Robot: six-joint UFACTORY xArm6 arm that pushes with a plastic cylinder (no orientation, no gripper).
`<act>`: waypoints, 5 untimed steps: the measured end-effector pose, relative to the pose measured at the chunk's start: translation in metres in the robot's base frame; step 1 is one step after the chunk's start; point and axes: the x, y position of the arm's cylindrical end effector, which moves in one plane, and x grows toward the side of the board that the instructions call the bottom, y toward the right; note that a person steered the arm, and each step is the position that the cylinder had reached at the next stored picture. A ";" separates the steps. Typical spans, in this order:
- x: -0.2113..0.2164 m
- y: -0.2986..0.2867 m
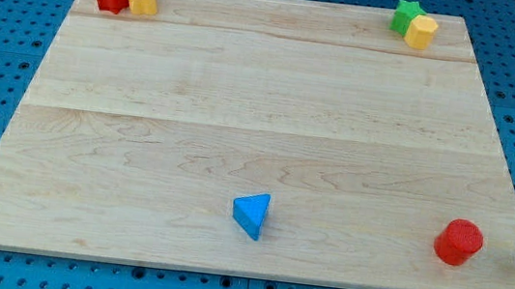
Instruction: Push the red circle towards the right center of the board
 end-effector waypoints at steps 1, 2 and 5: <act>0.015 -0.012; 0.006 -0.034; -0.029 -0.083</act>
